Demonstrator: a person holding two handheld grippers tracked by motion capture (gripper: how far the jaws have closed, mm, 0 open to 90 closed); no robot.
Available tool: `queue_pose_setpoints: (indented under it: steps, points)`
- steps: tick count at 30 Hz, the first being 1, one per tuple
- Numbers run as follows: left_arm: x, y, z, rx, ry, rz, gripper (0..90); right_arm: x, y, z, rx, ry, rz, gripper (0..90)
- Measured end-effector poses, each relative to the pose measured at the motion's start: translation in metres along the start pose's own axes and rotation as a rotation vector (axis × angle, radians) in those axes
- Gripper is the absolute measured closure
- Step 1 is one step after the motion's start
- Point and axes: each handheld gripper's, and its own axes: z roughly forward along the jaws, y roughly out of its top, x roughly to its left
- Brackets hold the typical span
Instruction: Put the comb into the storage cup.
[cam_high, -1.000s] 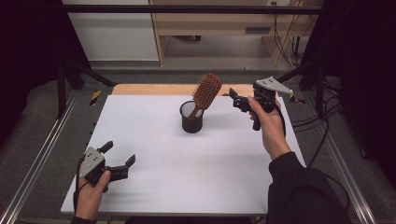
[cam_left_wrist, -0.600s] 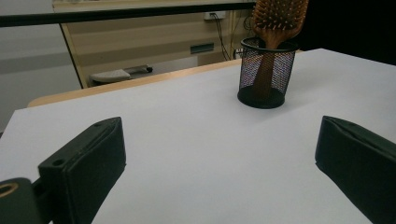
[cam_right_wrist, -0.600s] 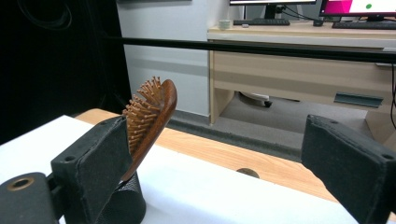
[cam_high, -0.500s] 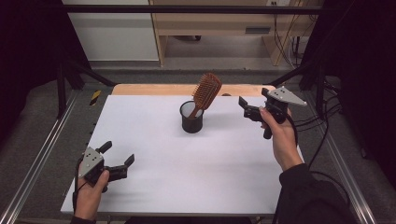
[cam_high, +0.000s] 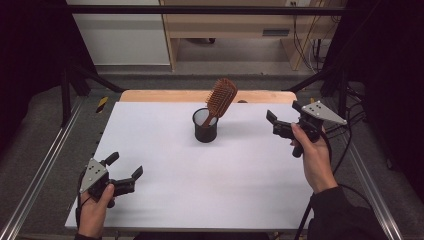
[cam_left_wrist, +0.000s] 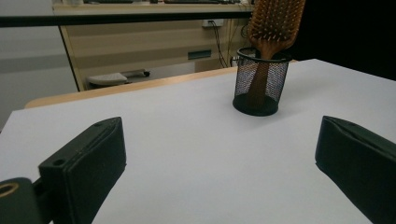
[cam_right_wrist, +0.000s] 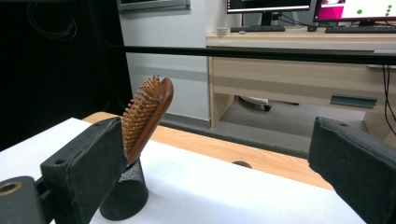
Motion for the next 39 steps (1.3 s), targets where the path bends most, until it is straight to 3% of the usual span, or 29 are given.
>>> queue_pose_setpoints:
  steps: [17, 24, 39]
  points:
    - [0.004, 0.001, -0.005, -0.017, 0.011, -0.011, 2.3, -0.014, -0.039, -0.039, -0.029, -0.031, 0.026, 3.9]
    - [0.006, 0.0, -0.013, -0.018, 0.016, -0.006, 2.3, -0.019, -0.057, -0.05, 0.004, -0.042, 0.028, 3.8]
    - [0.022, -0.004, -0.034, -0.05, 0.032, -0.063, 2.4, -0.026, -0.1, -0.069, 0.057, -0.069, 0.056, 3.5]
